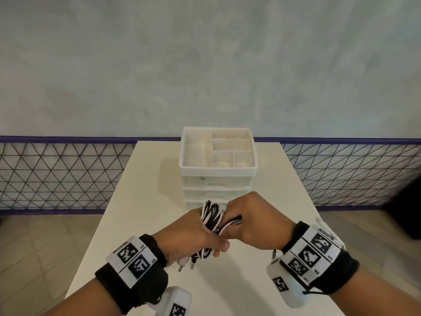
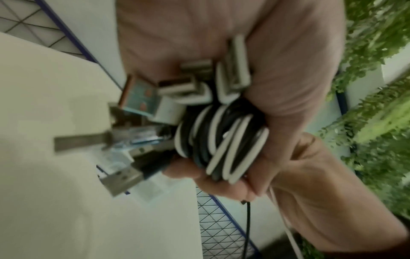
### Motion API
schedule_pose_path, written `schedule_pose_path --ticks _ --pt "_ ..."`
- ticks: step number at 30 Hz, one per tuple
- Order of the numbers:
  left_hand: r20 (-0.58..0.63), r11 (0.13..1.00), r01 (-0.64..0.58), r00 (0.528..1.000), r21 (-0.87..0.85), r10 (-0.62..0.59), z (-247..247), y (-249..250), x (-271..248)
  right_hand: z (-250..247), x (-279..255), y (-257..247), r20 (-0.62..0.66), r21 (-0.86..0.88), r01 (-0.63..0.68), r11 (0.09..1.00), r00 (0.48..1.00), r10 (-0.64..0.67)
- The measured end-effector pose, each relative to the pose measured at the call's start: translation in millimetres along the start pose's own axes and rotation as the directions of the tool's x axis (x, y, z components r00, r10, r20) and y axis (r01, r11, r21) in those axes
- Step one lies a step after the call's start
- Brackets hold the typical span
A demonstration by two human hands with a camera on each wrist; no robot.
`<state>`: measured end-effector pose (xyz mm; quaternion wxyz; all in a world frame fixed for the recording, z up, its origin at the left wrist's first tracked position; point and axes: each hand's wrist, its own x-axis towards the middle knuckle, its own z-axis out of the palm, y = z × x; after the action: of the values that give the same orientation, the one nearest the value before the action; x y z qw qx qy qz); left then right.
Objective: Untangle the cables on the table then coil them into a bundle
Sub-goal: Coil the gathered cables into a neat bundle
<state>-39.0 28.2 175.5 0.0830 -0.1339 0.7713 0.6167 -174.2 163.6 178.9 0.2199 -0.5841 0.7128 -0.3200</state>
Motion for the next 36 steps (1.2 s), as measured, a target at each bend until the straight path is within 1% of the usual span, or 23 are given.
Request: schedule_pose_path --ticks 2,5,8,11,14,16,18,20,21,23,26,28,31,33,36 --pt "-0.045 1.0 0.003 0.999 -0.024 -0.004 -1.6 1.0 -2.2 -6.4 -0.7 3.4 -0.061 0.059 0.006 0.998 0.998 -0.002" --pt "-0.117 0.998 -0.004 0.993 -0.066 -0.004 -8.3 2.5 -4.4 -13.5 -3.5 12.3 -0.173 0.128 -0.006 0.992 0.985 0.029" --pt "-0.121 0.998 0.017 0.992 -0.054 -0.023 -7.7 6.7 -4.6 -6.1 -4.1 12.2 -0.248 0.125 0.021 0.992 0.969 0.011" --pt "-0.117 1.0 -0.011 0.993 -0.025 0.008 -2.5 9.1 -2.2 1.1 -2.0 8.7 -0.259 0.086 0.046 0.995 0.966 -0.022" --pt "-0.168 0.999 -0.022 0.986 -0.034 0.016 -2.7 10.3 -1.5 -0.2 -1.2 5.4 -0.285 0.048 0.037 0.998 0.958 -0.022" --pt "-0.18 0.996 -0.018 0.984 -0.09 0.001 -5.5 11.6 -1.7 -2.3 -1.2 4.7 -0.335 0.036 0.016 0.999 0.942 -0.003" --pt "-0.192 0.981 -0.038 0.981 -0.19 0.001 -8.2 12.1 -2.1 -2.6 -0.4 7.0 -0.378 0.008 0.022 1.0 0.925 -0.017" --pt "-0.215 0.966 -0.069 0.976 -0.248 0.014 -9.3 11.3 -2.8 0.3 1.0 7.3 -0.396 0.053 0.028 0.998 0.918 -0.005" --pt "-0.225 0.968 -0.085 0.974 -0.236 0.031 -9.0 10.9 -2.7 3.0 1.5 6.5 -0.399 0.063 0.041 0.997 0.917 -0.012" --pt "-0.245 0.975 -0.115 0.967 -0.19 0.067 -6.8 11.2 -2.5 8.6 3.9 4.5 -0.394 0.026 0.072 0.997 0.917 -0.056" --pt "-0.287 0.984 -0.118 0.955 -0.134 0.076 -5.5 11.5 -1.2 11.8 6.3 2.1 -0.387 0.009 0.087 0.996 0.919 -0.077" --pt "-0.295 0.982 -0.124 0.952 -0.145 0.077 -5.1 10.9 -1.5 12.2 6.7 1.8 -0.384 0.053 0.087 0.995 0.921 -0.06" --pt "-0.333 0.947 -0.159 0.941 -0.278 0.06 -7.7 8.8 -0.4 14.8 6.5 1.5 -0.382 0.243 0.067 0.968 0.923 0.032" --pt "-0.337 0.924 -0.175 0.94 -0.339 0.054 -9.5 8.8 0.1 18.2 8.1 0.8 -0.409 0.329 0.081 0.941 0.91 0.064" --pt "-0.309 0.937 -0.175 0.948 -0.304 0.077 -9.4 13.6 0.5 23.2 10.6 -3.2 -0.447 0.369 0.114 0.923 0.892 0.068"
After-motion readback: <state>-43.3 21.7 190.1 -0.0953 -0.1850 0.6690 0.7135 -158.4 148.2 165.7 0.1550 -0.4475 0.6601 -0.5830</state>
